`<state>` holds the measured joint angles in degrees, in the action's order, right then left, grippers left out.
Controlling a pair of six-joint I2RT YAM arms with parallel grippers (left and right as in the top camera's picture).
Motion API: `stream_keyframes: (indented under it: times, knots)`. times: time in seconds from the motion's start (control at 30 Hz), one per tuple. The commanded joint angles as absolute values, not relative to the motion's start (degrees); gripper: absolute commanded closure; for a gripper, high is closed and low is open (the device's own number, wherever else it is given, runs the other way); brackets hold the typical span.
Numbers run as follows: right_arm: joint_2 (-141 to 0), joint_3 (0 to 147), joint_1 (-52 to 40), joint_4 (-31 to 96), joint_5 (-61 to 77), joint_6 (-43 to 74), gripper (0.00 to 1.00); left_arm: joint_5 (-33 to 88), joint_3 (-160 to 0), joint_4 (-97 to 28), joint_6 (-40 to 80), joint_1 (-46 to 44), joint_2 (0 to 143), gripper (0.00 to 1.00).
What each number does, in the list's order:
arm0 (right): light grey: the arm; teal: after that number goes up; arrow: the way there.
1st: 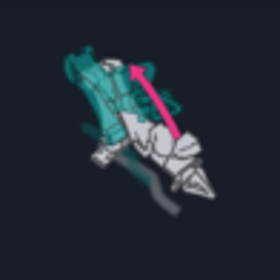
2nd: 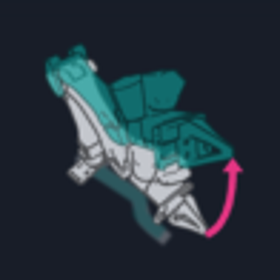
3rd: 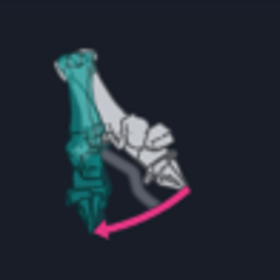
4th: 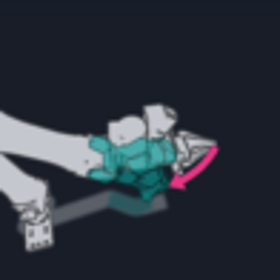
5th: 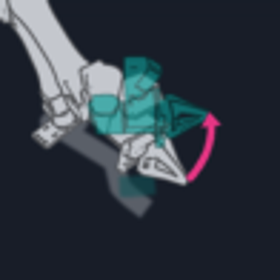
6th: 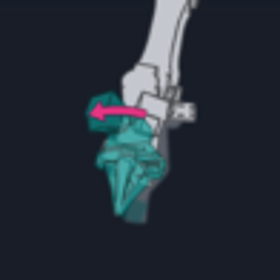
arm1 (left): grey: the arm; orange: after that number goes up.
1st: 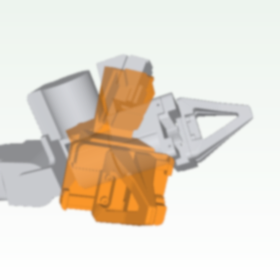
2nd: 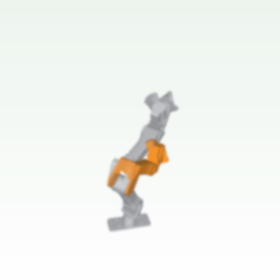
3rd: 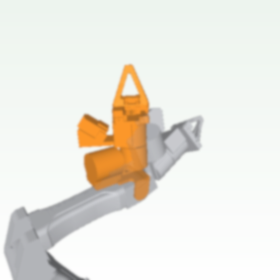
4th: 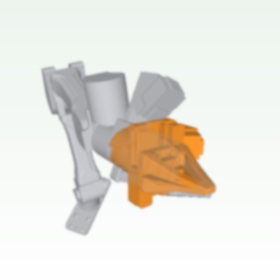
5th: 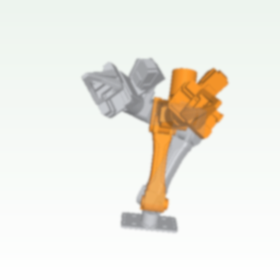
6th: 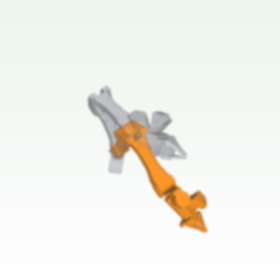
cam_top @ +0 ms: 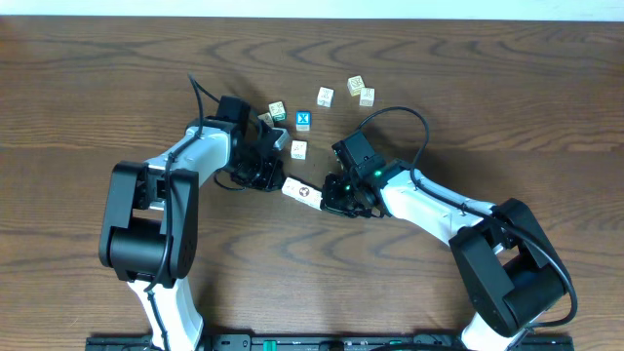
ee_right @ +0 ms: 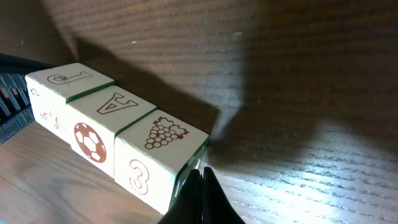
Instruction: Lift 3 blocks
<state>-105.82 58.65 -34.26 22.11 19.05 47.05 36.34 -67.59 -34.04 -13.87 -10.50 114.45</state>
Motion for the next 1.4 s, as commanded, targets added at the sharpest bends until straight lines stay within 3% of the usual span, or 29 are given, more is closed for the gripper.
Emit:
stream_keyframes:
  times: [0.0, 1.37]
  knots:
    - [-106.54, 58.81, -35.11, 19.81, 20.71, 45.54, 0.99, 33.87, -67.75, -34.46, -15.03, -12.32, 115.94, 0.93]
    - [-106.50, 58.81, -35.29, 13.04, 25.12, 45.12, 0.99, 34.09, -67.75, -37.45, -14.24, -16.12, 112.60, 0.93]
